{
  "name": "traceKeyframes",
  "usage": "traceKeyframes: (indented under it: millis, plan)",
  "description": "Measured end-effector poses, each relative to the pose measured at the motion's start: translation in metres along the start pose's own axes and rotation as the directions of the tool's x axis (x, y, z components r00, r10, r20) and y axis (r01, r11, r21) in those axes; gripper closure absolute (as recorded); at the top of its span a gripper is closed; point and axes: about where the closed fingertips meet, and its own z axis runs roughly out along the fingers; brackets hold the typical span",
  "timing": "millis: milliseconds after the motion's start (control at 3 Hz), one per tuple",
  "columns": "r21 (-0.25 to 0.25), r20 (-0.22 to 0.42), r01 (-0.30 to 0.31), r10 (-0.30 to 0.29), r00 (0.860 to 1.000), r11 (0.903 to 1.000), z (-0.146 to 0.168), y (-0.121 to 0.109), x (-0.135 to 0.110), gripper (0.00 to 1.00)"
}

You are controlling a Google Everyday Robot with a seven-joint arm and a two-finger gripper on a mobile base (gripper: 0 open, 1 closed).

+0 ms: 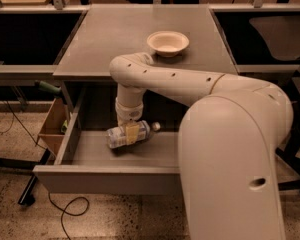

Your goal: Pick blue plastic bottle from top drawer and place on counter

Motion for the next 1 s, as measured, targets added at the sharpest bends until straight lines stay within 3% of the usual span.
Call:
traceKeyframes:
  millis: [333,667,1000]
  plan:
    - [0.047,0.016,-0.056,0.055,0.998,0.9973,-0.026,0.026,0.012,0.88]
    - [0.099,0.011,-0.102,0.102,0.995,0.9898,-0.066,0.055,0.023,1.00]
    - [0.172,-0.043,-0.125,0.134,0.990,0.9771,-0.126,0.076,0.038,1.00]
